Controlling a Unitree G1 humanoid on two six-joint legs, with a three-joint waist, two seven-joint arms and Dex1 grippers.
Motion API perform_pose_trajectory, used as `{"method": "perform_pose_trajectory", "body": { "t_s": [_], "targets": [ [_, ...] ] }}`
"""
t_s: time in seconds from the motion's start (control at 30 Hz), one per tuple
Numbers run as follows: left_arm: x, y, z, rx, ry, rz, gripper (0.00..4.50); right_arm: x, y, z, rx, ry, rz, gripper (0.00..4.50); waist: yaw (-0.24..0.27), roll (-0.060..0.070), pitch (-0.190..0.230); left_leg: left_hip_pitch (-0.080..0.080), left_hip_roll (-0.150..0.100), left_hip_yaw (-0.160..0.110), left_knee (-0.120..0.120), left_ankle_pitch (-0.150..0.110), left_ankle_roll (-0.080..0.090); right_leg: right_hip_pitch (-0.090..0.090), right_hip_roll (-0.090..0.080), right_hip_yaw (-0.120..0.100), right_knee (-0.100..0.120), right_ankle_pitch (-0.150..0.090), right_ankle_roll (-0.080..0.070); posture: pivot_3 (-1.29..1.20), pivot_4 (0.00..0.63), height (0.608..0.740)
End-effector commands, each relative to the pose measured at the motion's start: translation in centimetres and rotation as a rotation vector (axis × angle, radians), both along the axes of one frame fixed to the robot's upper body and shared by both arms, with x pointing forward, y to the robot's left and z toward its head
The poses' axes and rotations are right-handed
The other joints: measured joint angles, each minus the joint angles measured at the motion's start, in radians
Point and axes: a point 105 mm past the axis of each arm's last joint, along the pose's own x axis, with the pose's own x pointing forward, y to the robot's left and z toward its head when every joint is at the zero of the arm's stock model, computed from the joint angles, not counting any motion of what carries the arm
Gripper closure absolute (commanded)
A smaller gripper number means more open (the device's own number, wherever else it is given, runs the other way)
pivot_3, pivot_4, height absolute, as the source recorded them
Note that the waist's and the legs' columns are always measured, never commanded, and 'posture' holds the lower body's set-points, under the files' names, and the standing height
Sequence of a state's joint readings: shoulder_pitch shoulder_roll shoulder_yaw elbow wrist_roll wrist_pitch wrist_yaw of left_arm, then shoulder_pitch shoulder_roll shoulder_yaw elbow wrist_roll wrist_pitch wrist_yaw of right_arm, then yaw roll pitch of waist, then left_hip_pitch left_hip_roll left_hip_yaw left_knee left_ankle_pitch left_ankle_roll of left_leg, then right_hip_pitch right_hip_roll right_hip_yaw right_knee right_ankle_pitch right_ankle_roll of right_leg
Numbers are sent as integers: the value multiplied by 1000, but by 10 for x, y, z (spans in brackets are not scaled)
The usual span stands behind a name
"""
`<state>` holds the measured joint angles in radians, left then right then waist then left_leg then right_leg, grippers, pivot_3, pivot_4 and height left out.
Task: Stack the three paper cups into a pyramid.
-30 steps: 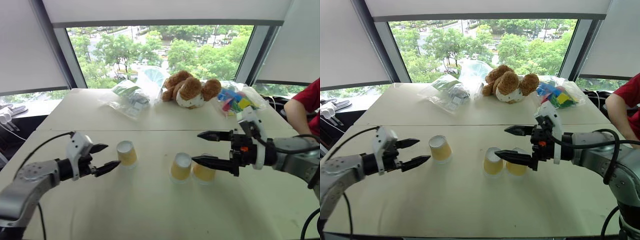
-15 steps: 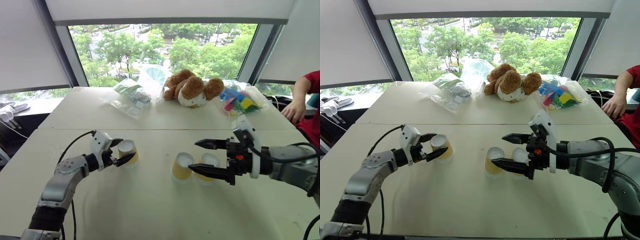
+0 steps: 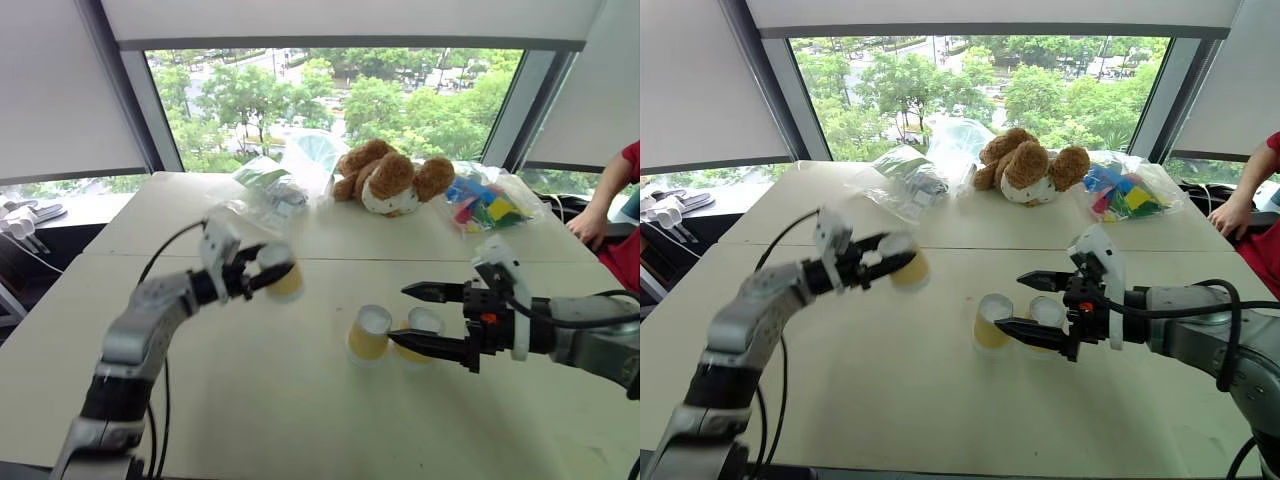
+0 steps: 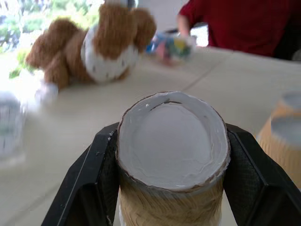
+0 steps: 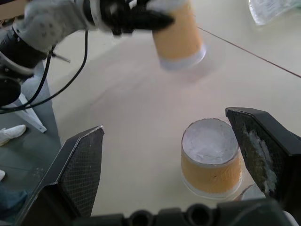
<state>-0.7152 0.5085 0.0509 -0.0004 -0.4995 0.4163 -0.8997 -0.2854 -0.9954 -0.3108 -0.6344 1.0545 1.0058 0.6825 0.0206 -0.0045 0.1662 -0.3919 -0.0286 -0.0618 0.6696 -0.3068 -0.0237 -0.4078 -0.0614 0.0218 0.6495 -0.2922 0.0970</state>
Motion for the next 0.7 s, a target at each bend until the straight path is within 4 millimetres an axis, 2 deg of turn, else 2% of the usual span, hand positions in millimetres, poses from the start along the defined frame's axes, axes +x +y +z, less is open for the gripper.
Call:
{"method": "perform_pose_trajectory", "body": {
  "t_s": [0.03,0.17,0.3,0.47,0.7],
  "targets": [
    [-7,-23,26,25,-23,-196,2188,-1,-14,10,-23,-46,-60,0,-7,0,0,0,-1,0,0,0,0,0,0,0,0,0,0,0,150,740],
    [-9,-53,36,28,34,-412,2188,-6,-24,8,-38,-45,-115,0,-14,1,0,1,-1,2,-1,0,1,0,2,0,0,0,0,0,150,740],
    [-8,-79,35,62,46,-545,2188,-8,-25,6,-35,-50,-138,0,-16,0,0,1,0,2,-1,0,1,0,3,0,1,0,0,0,150,740],
    [-9,-114,19,109,78,-679,2188,-12,-24,3,-17,-54,-167,0,-9,0,0,1,-1,2,0,0,1,0,3,0,1,0,0,0,150,740],
    [-11,-137,-5,178,85,-741,2188,-22,-29,-4,-22,-21,-219,0,-9,-1,0,1,0,1,0,0,1,0,4,1,1,0,0,0,150,740]
  ]
}}
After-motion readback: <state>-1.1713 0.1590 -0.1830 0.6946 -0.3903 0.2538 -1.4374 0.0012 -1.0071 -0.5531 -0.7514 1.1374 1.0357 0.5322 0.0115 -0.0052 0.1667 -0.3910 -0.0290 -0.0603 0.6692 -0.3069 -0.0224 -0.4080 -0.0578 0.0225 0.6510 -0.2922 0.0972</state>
